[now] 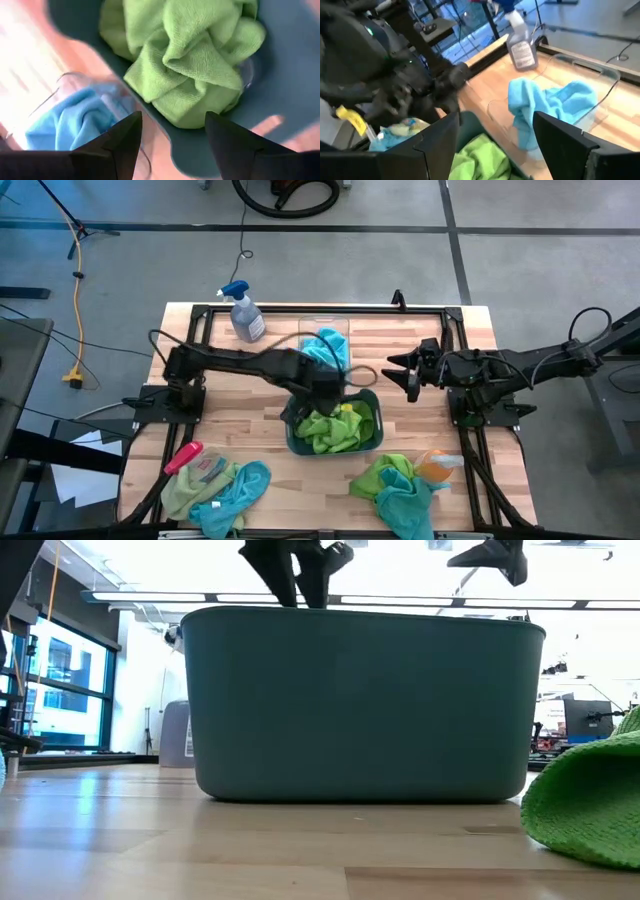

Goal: Sort microfiber towel by color & place in baskets
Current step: Put the blue microfiber towel into the transparent bin

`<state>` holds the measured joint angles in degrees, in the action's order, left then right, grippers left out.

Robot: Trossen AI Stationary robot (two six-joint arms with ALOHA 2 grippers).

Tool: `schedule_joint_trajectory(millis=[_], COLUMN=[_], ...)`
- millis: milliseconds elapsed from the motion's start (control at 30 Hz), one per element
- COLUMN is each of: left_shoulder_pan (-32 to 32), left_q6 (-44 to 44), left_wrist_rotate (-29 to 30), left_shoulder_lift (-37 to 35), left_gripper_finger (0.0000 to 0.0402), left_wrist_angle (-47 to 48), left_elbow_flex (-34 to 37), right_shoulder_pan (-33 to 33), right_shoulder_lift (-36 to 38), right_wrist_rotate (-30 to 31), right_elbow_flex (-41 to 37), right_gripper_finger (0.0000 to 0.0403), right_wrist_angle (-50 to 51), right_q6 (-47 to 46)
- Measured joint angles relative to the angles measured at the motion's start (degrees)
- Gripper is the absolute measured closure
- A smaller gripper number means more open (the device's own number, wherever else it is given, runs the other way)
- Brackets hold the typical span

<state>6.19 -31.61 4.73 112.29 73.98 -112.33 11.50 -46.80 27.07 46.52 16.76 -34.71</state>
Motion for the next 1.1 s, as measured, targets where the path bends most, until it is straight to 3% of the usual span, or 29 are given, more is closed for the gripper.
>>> schedule_joint_trajectory(millis=[333, 500, 633, 833, 967, 1100], left_shoulder_pan=[-4.89, -6.36, -5.96, -3.99, -1.94, -0.93], left_q6=[19.61, 25.45, 29.76, 42.3, 50.66, 54.51], left_wrist_rotate=[-5.99, -8.59, -9.26, -8.76, -5.56, -1.62], left_shoulder_lift=[-15.86, -24.39, -32.95, -45.3, -50.03, -51.88], left_gripper_finger=[0.0205, 0.0223, 0.0238, 0.0251, 0.0253, 0.0253], left_wrist_angle=[-3.37, -14.71, -29.07, -54.52, -73.56, -89.58], left_elbow_flex=[-0.02, 3.36, 15.45, 42.71, 58.59, 68.1], right_shoulder_pan=[-3.72, -4.6, -4.76, -4.76, -4.76, -4.76], right_shoulder_lift=[0.64, 0.67, 0.67, 0.7, 0.71, 0.72], right_wrist_rotate=[-1.26, -3.83, -6.55, -8.55, -8.69, -8.69], right_elbow_flex=[0.0, 0.0, 0.0, 0.0, 0.0, 0.0], right_gripper_finger=[0.0149, 0.0149, 0.0149, 0.0149, 0.0149, 0.0149], right_wrist_angle=[-2.05, -2.17, -2.3, -2.34, -2.48, -2.53], right_q6=[0.71, 0.73, 1.98, 2.22, 2.67, 3.94])
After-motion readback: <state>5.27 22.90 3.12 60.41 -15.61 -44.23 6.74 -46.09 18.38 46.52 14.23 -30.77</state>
